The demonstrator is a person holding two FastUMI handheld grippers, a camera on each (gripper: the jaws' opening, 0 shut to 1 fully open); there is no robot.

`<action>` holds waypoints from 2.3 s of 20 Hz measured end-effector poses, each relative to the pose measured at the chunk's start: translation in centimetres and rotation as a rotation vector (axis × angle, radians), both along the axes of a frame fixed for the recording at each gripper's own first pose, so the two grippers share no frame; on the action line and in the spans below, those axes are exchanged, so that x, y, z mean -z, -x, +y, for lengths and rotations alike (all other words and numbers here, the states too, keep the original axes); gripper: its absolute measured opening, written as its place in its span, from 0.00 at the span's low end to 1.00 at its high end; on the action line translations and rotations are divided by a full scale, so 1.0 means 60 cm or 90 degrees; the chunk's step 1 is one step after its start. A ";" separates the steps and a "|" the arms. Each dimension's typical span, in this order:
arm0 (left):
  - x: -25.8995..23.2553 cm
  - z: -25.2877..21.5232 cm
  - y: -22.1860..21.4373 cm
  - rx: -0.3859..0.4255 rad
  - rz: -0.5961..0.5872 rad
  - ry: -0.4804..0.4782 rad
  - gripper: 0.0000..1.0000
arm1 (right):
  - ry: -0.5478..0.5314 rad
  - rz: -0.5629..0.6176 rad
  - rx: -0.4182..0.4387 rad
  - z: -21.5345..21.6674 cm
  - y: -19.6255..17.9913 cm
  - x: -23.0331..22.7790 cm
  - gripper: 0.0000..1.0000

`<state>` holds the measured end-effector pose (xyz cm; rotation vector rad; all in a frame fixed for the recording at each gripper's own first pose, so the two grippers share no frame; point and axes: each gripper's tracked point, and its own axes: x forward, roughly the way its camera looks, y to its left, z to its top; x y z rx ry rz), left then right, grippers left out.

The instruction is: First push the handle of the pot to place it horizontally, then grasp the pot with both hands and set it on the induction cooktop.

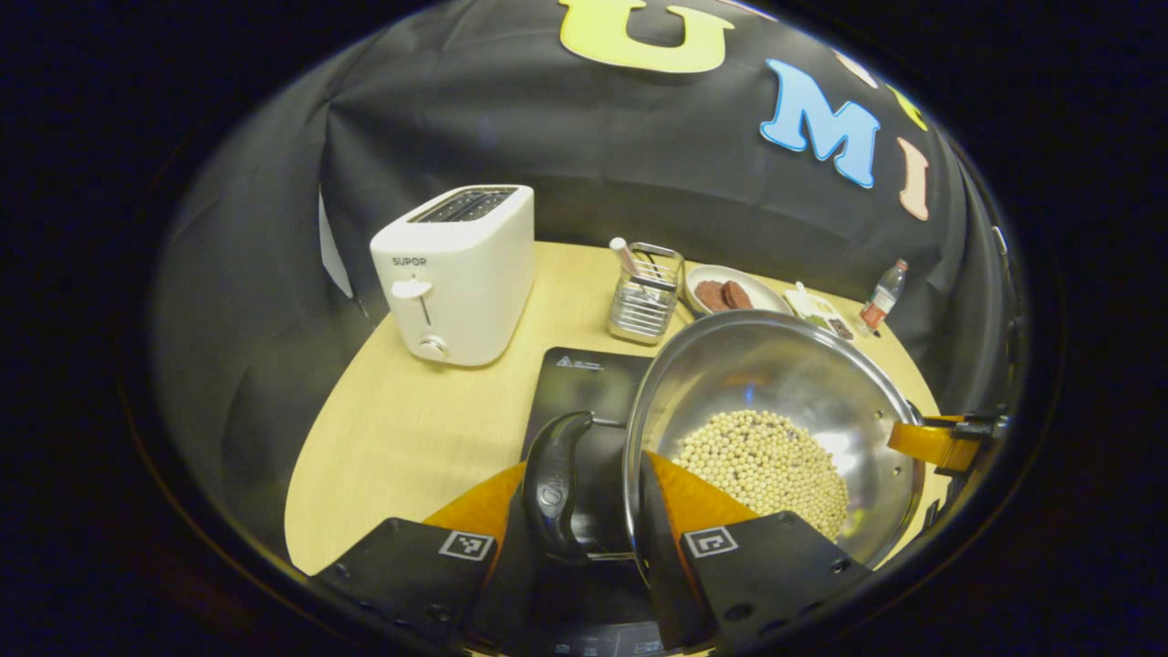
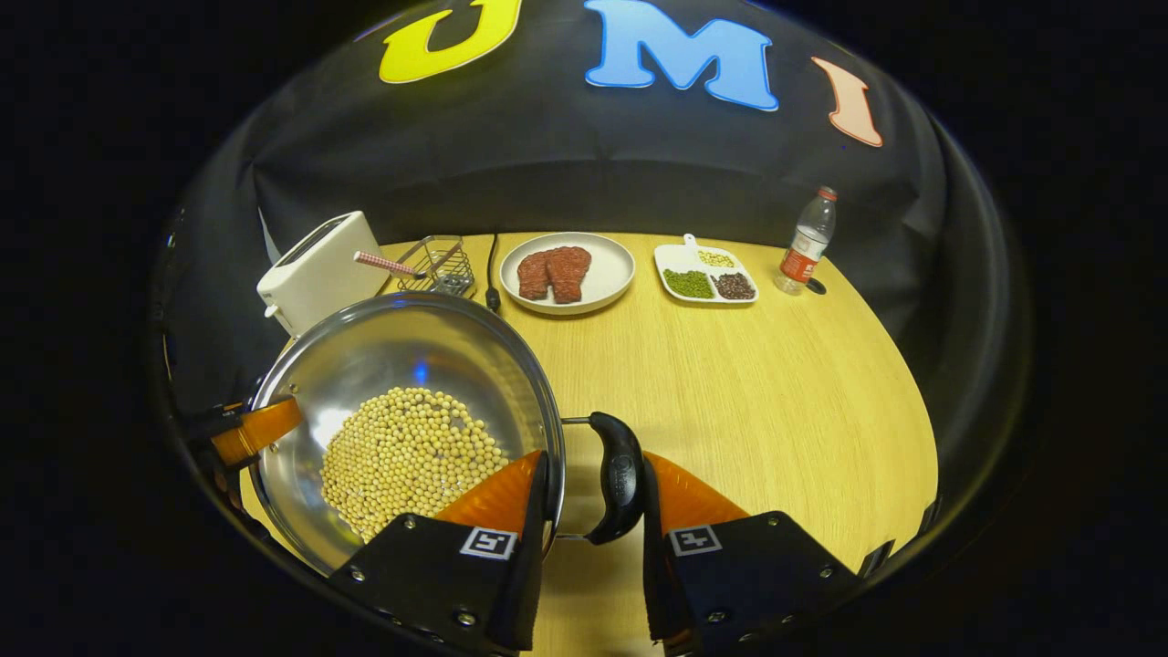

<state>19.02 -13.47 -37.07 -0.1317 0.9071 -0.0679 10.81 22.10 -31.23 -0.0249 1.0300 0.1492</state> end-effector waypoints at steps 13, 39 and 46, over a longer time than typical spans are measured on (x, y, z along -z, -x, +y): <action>0.016 -0.018 0.003 0.007 0.016 -0.015 0.63 | -0.002 0.010 -0.002 0.069 -0.004 0.014 0.46; -0.388 -0.144 0.012 -0.045 -0.383 -0.111 0.99 | -0.019 -0.350 -0.046 -0.096 -0.024 -0.252 0.98; -0.511 -0.302 0.096 -0.030 -0.455 -0.066 0.96 | -0.024 -0.441 -0.022 -0.232 0.022 -0.364 0.97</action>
